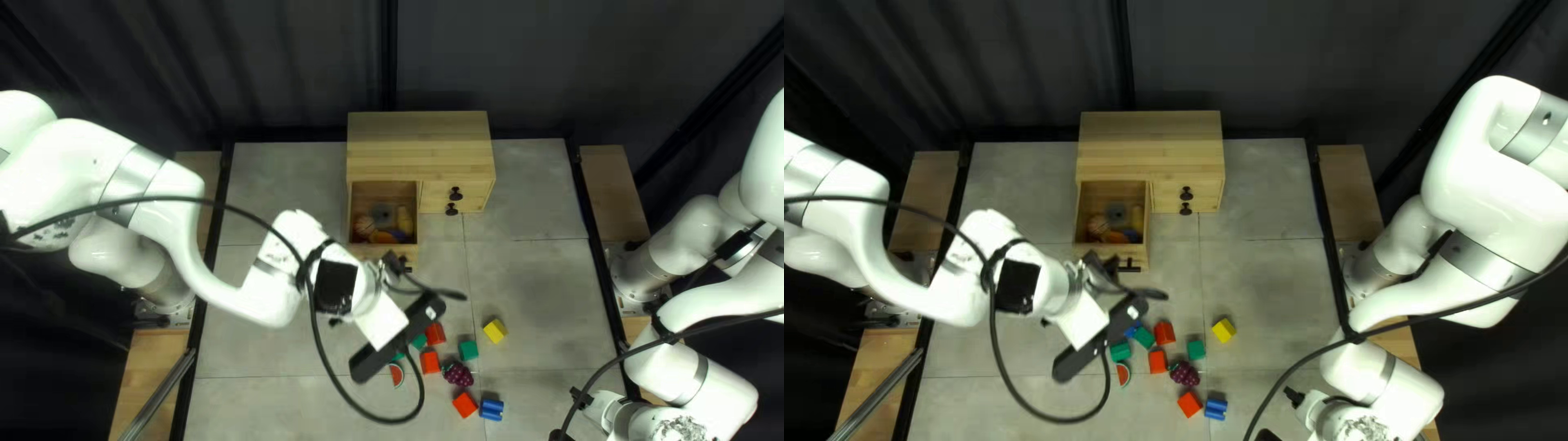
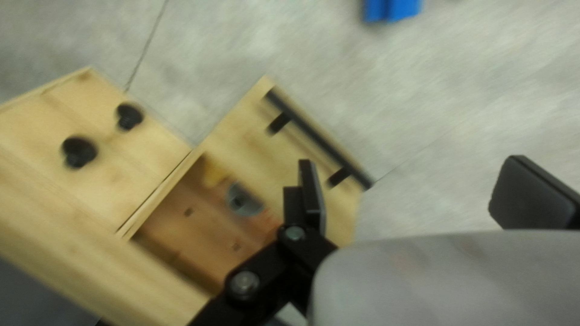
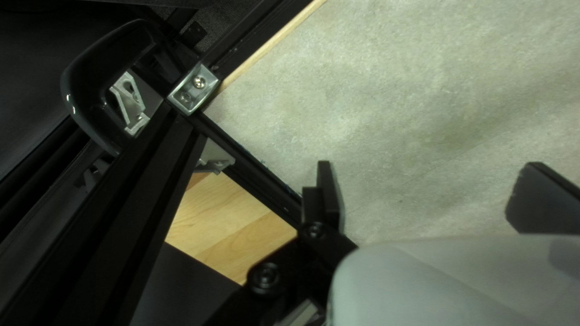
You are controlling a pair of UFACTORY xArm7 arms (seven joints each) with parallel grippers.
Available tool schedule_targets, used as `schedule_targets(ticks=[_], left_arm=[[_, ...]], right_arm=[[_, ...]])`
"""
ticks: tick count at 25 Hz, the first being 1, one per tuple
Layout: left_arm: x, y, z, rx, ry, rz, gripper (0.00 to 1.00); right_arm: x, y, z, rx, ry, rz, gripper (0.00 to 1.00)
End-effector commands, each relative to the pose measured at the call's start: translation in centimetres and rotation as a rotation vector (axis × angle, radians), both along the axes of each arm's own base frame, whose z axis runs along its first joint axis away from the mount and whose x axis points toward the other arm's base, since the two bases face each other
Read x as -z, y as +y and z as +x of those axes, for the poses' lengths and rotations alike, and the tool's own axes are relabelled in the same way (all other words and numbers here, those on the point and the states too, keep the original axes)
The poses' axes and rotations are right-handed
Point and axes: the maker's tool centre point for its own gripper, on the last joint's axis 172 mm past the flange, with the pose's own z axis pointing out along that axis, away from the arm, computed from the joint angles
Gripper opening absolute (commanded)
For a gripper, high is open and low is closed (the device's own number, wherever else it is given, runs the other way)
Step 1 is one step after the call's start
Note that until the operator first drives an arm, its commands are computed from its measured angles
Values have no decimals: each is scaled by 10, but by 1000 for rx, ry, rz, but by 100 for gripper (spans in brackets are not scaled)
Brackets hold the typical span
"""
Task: Open drawers and place objects into drawer and close
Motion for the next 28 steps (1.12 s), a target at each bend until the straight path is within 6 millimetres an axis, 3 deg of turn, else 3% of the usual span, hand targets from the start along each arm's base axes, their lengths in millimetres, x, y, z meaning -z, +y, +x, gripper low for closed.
schedule_targets(ticks=[1, 4, 7, 10, 12, 16, 22, 28], left_arm=[[0, -2, 0, -1, 0, -2, 100], [0, -2, 0, -1, 0, -2, 100], [13, 18, 6, -91, -30, -57, 100], [38, 46, -1, -325, -55, -150, 100], [41, 47, -3, -434, -64, -188, 100], [42, 27, -5, -642, -77, -242, 100], [54, -21, -11, -743, -71, -233, 100], [97, -47, -2, -802, -62, -183, 100]], right_arm=[[0, 0, 0, 0, 0, 0, 100], [0, 0, 0, 0, 0, 0, 100], [0, 0, 0, 0, 0, 0, 100], [0, 0, 0, 0, 0, 0, 100], [0, 0, 0, 0, 0, 0, 100], [0, 0, 0, 0, 0, 0, 100], [0, 0, 0, 0, 0, 0, 100], [0, 0, 0, 0, 0, 0, 100]])
